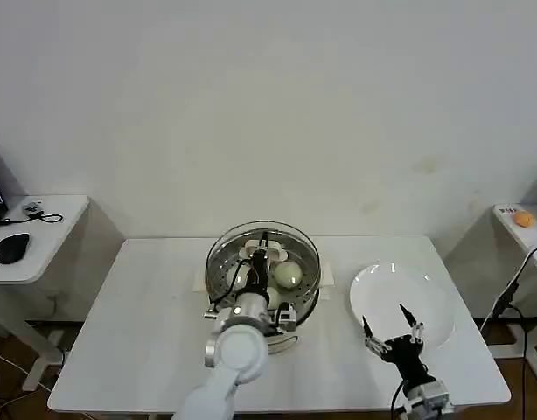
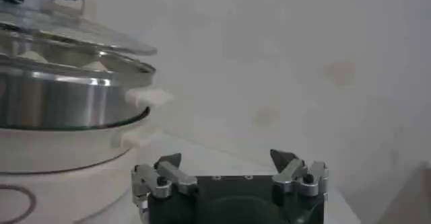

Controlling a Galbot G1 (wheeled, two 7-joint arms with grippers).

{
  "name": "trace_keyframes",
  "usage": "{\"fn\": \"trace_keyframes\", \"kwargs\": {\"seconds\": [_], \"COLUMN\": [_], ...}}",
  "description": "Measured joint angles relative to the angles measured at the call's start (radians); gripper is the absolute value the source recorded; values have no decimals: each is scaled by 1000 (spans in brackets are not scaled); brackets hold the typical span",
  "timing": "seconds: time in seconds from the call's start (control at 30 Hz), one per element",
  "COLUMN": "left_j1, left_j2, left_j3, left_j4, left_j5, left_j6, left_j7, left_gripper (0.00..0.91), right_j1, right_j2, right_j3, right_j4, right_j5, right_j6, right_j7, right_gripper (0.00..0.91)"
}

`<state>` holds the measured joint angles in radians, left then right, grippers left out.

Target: Take steamed baozi put them in steamer then cover it.

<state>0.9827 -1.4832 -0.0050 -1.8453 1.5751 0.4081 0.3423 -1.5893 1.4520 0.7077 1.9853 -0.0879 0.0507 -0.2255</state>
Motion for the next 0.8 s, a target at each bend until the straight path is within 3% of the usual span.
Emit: {"fn": "trace_keyframes", "kwargs": {"seconds": [0.8], "left_j1": [21], "left_j2": [-16], "left_j3": [-18], "left_j4": [20], "left_j5": [28], "left_j6": [-15], "left_j7": [-8], "left_gripper": [0], "right_j1": [2], "right_j2": [15], "right_j3": [-17], "right_j4": [-12], "right_j5": [-6], "right_j6": [7], "right_j7": [0], "right_gripper": [907]}}
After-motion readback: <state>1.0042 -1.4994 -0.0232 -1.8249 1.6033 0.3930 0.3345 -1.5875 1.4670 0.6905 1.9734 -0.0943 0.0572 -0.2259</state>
